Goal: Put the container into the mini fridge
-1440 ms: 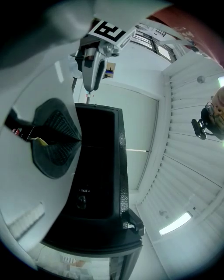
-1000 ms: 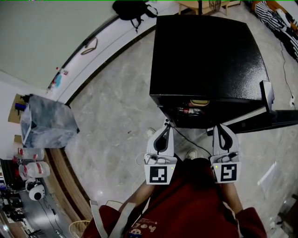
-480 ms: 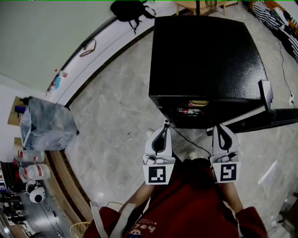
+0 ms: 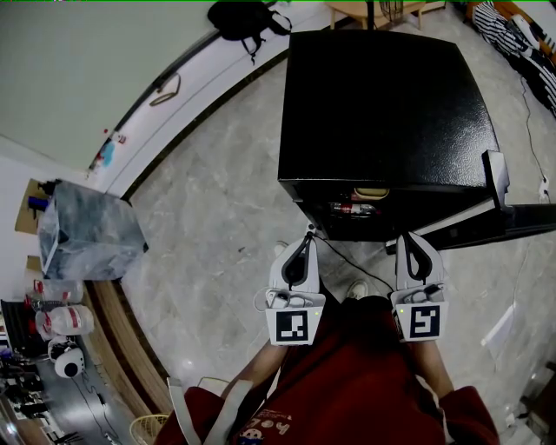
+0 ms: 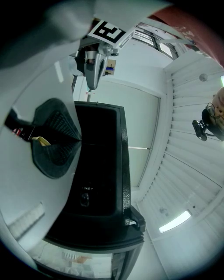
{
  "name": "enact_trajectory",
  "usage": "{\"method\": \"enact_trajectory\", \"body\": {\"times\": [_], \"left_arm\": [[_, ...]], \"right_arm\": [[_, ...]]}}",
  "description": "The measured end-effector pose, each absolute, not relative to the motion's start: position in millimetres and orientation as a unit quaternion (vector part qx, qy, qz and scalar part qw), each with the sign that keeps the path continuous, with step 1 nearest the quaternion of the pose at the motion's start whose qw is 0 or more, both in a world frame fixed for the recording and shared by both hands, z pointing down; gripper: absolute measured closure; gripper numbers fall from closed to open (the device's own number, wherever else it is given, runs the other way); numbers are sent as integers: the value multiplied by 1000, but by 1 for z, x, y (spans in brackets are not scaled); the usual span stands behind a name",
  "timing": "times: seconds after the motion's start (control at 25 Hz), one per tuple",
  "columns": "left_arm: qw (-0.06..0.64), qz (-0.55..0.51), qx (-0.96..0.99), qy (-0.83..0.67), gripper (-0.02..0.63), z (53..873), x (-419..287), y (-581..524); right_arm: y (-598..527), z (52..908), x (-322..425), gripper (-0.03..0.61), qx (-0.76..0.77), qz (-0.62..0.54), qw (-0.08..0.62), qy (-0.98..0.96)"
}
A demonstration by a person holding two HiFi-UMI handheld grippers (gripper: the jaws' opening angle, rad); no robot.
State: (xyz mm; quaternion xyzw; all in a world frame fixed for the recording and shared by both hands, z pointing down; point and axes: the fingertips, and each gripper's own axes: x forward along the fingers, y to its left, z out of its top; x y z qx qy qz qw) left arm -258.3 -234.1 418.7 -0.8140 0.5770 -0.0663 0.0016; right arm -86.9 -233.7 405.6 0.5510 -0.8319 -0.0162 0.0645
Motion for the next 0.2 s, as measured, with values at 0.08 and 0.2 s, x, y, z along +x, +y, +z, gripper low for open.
{"method": "enact_trajectory", "body": {"times": [0.08, 0.2], "left_arm": [[5, -63, -814, 577, 607, 418, -258, -235], [5, -66, -814, 577, 607, 421, -257, -236]], "right_arm": [[-234, 406, -87, 578, 551, -15, 64, -832], [-235, 404, -88, 578, 553, -9, 57, -831]]}}
